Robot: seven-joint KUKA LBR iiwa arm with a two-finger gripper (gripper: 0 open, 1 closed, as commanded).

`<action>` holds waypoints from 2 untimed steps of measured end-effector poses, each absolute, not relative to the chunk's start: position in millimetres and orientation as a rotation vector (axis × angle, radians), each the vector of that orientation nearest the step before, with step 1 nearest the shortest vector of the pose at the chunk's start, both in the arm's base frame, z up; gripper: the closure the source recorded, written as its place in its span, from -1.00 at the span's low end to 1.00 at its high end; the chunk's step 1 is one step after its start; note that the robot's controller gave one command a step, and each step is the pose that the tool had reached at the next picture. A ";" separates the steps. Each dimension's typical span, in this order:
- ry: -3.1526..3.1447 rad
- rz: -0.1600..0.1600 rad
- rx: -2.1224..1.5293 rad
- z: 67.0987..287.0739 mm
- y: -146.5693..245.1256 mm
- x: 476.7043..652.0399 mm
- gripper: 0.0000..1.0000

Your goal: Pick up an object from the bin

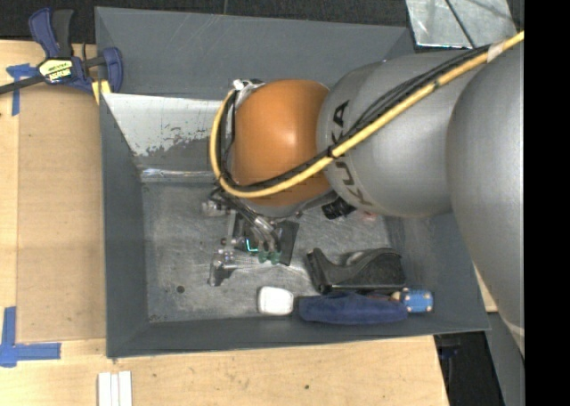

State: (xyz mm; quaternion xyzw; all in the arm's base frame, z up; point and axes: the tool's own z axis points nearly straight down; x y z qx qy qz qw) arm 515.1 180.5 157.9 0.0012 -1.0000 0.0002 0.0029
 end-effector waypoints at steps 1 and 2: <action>-3.126 -0.010 -0.339 73.7 108.0 564.3 -1.00; -3.091 0.000 -0.564 100.8 84.1 550.7 -1.00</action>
Offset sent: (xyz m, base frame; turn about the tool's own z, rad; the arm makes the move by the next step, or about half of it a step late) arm 0.0467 -0.0742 -0.0879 0.2193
